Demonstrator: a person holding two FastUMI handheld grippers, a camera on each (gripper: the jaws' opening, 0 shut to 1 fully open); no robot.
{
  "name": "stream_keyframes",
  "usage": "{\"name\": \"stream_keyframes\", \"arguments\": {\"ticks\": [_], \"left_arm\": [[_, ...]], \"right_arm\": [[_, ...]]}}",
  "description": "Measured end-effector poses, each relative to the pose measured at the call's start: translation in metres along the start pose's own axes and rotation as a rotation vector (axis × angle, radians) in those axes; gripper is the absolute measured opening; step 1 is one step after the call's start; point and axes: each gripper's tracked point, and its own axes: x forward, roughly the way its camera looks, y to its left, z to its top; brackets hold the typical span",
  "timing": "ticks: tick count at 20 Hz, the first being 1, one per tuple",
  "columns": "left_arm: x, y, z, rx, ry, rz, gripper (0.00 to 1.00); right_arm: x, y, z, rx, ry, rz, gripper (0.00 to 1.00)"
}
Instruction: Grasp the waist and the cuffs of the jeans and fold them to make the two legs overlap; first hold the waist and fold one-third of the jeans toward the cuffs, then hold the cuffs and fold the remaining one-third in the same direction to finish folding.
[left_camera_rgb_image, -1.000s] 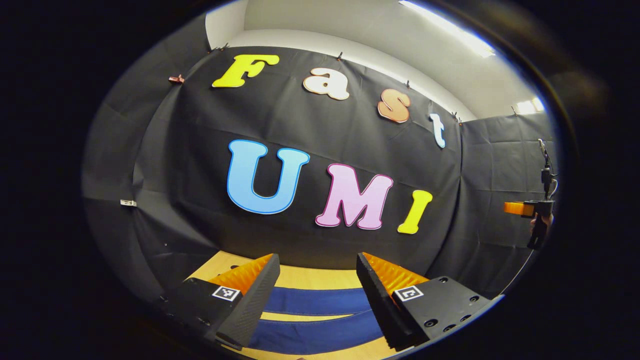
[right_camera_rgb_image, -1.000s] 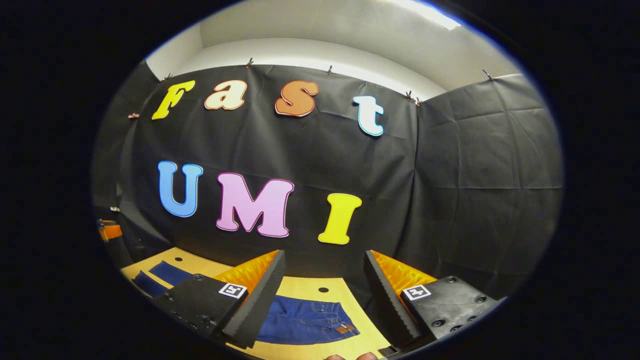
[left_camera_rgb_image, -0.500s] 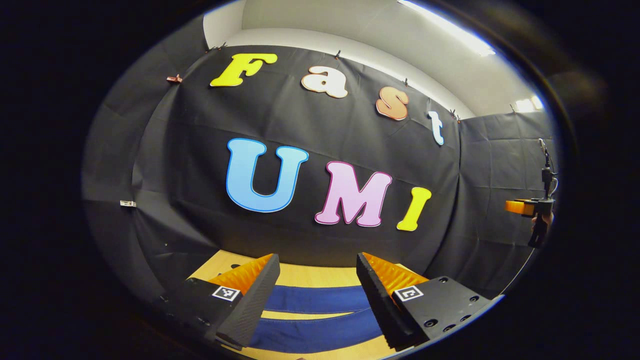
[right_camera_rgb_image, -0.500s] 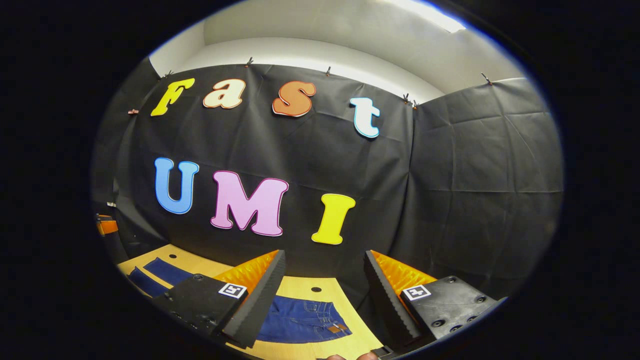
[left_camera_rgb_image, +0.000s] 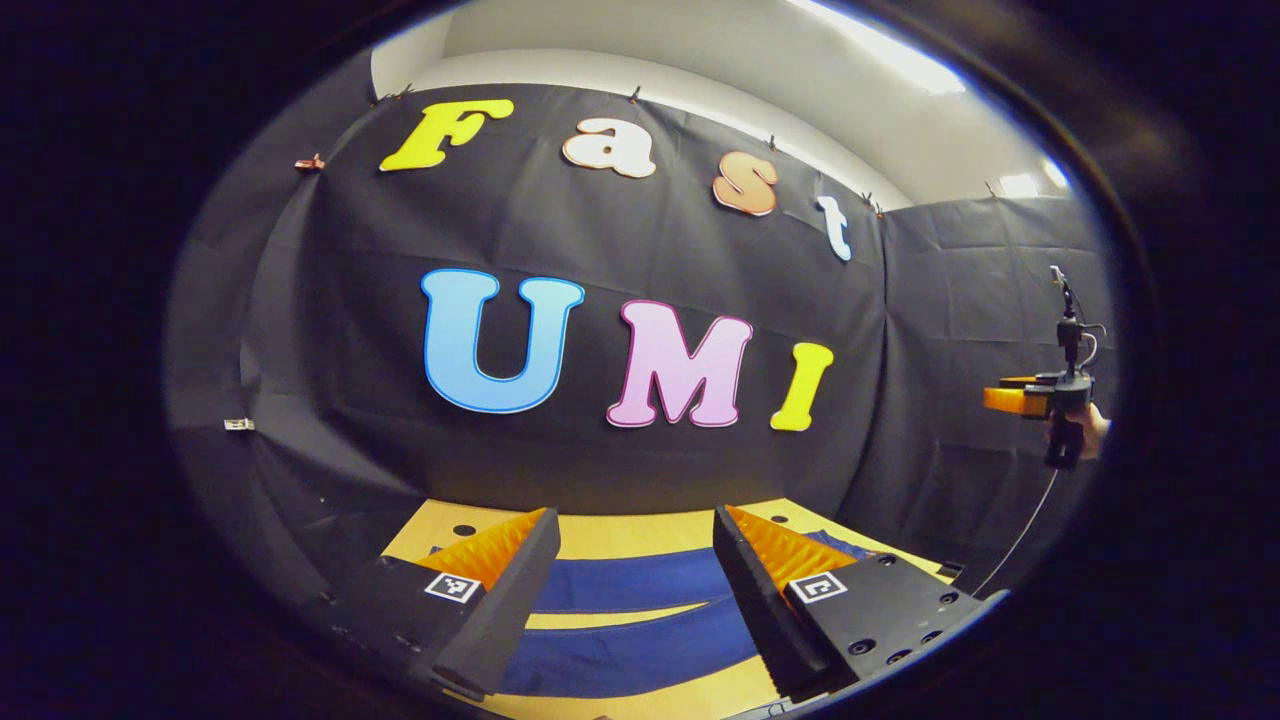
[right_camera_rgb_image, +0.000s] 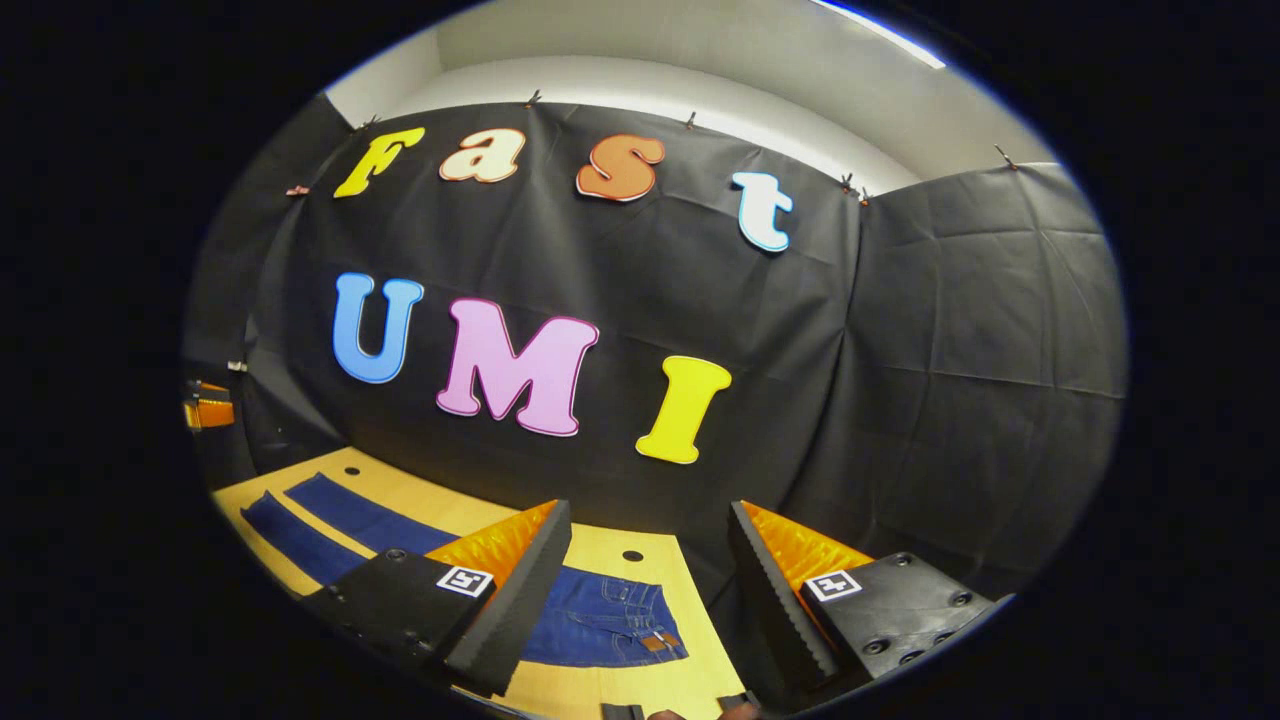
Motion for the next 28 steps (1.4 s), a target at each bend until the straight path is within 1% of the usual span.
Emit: {"name": "stream_keyframes", "arguments": {"ticks": [3,4,6,7,9,11,12,14,17,19,21,23,24,26,27,28], "left_arm": [[-0.002,0.013,-0.026,0.062,0.095,-0.057,0.96],[-0.002,0.018,-0.040,0.079,0.130,-0.078,0.96],[-0.006,0.029,-0.079,0.124,0.243,-0.123,0.96],[-0.007,0.035,-0.098,0.156,0.302,-0.140,0.96],[-0.010,0.050,-0.135,0.206,0.418,-0.178,0.96],[-0.009,0.067,-0.172,0.231,0.538,-0.204,0.94],[-0.007,0.078,-0.188,0.246,0.601,-0.208,0.94],[-0.003,0.098,-0.221,0.278,0.712,-0.231,0.95],[-0.006,0.118,-0.277,0.338,0.914,-0.312,0.95],[-0.012,0.124,-0.306,0.393,1.050,-0.396,0.95],[-0.018,0.123,-0.324,0.489,1.151,-0.488,0.95],[-0.030,0.123,-0.336,0.562,1.250,-0.551,0.96],[-0.036,0.122,-0.340,0.594,1.293,-0.581,0.96],[-0.044,0.116,-0.341,0.634,1.344,-0.641,0.96],[-0.045,0.112,-0.344,0.648,1.357,-0.658,0.96],[-0.045,0.117,-0.349,0.667,1.370,-0.654,0.96]], "right_arm": [[0.021,0.006,-0.035,-0.020,0.080,0.071,0.97],[0.028,0.011,-0.049,-0.025,0.110,0.100,0.97],[0.043,0.024,-0.081,-0.062,0.173,0.171,0.97],[0.049,0.032,-0.100,-0.088,0.209,0.218,0.97],[0.058,0.061,-0.135,-0.081,0.279,0.352,0.98],[0.070,0.077,-0.183,-0.116,0.390,0.444,0.98],[0.078,0.087,-0.197,-0.135,0.434,0.490,0.98],[0.081,0.106,-0.243,-0.175,0.556,0.612,0.98],[0.079,0.119,-0.314,-0.319,0.733,0.773,0.98],[0.078,0.122,-0.348,-0.425,0.833,0.879,0.99],[0.083,0.126,-0.387,-0.508,0.920,0.962,0.98],[0.077,0.128,-0.413,-0.535,1.028,1.026,0.99],[0.073,0.123,-0.428,-0.551,1.080,1.061,0.99],[0.067,0.108,-0.444,-0.627,1.140,1.131,0.99],[0.071,0.106,-0.451,-0.661,1.126,1.145,0.99],[0.072,0.104,-0.455,-0.679,1.136,1.132,1.00]]}}
